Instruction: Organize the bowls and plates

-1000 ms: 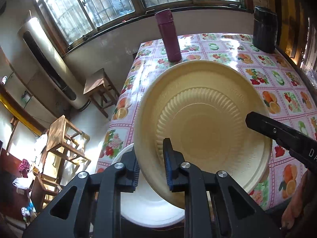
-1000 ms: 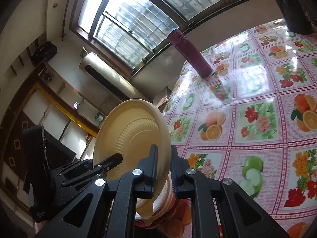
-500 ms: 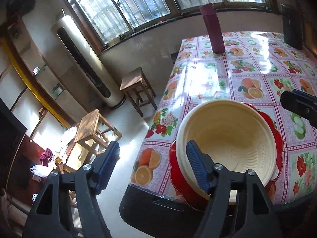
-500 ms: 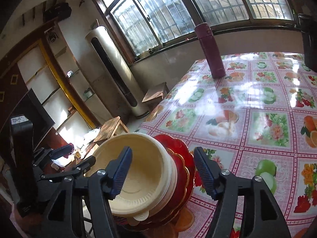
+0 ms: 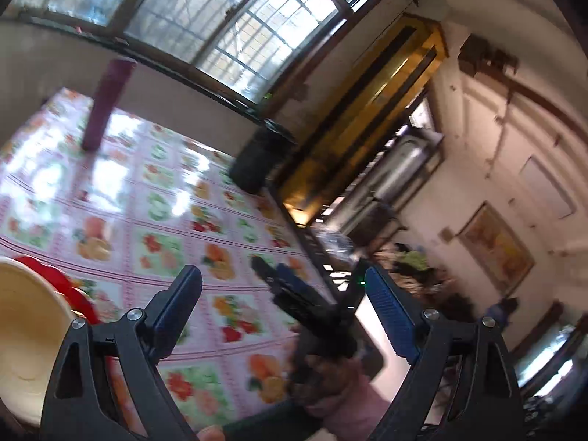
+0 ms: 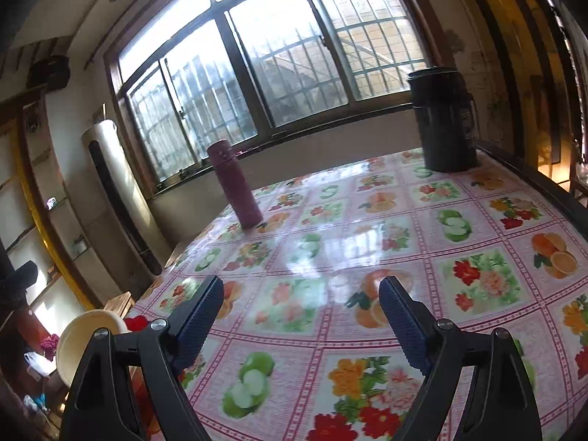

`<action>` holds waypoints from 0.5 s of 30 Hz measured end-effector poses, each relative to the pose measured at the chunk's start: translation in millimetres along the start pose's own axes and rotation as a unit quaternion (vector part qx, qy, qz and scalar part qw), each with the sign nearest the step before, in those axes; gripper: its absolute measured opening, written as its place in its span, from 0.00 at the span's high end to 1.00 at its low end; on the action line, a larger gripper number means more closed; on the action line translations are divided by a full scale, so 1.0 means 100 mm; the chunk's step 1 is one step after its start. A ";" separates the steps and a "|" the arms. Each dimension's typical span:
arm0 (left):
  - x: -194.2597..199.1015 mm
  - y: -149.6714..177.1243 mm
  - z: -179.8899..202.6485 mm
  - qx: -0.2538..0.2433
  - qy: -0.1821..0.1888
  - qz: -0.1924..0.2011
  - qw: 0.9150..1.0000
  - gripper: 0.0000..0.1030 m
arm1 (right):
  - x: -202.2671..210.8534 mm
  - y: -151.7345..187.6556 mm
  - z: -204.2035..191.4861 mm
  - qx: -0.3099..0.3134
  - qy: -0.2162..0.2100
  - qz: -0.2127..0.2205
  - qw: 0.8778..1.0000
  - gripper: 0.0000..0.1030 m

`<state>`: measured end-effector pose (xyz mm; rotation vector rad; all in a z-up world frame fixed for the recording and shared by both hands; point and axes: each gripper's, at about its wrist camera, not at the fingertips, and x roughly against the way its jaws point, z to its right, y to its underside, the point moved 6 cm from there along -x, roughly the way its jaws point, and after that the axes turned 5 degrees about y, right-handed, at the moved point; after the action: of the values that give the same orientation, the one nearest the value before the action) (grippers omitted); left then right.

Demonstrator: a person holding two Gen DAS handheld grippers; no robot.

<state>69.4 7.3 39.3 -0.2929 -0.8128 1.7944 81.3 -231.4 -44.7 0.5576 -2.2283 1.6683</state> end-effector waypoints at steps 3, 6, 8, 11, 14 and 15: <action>-0.28 -0.08 0.00 0.113 0.149 -0.011 0.982 0.06 | -0.05 -0.10 0.51 -0.044 0.032 0.007 0.998 0.14; -0.47 -0.14 0.08 0.136 0.215 -0.009 0.967 0.00 | -0.13 -0.12 0.89 -0.116 0.027 -0.006 0.993 0.12; -0.57 -0.11 0.19 0.136 0.257 -0.015 0.957 0.00 | -0.19 -0.10 1.02 -0.160 0.013 -0.028 0.987 0.12; -0.67 -0.09 0.34 0.118 0.311 -0.035 0.942 0.00 | -0.21 -0.11 1.09 -0.178 0.000 -0.036 0.983 0.12; -0.72 -0.07 0.44 0.107 0.347 -0.051 0.930 0.00 | -0.19 -0.12 1.02 -0.173 -0.010 -0.035 0.984 0.12; -0.74 -0.07 0.47 0.105 0.348 -0.055 0.930 0.00 | -0.19 -0.11 0.99 -0.172 -0.013 -0.037 0.984 0.12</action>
<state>76.7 -76.9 64.6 -0.6794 -0.1273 1.4952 102.4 -326.4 -71.3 0.5670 -2.4079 1.2079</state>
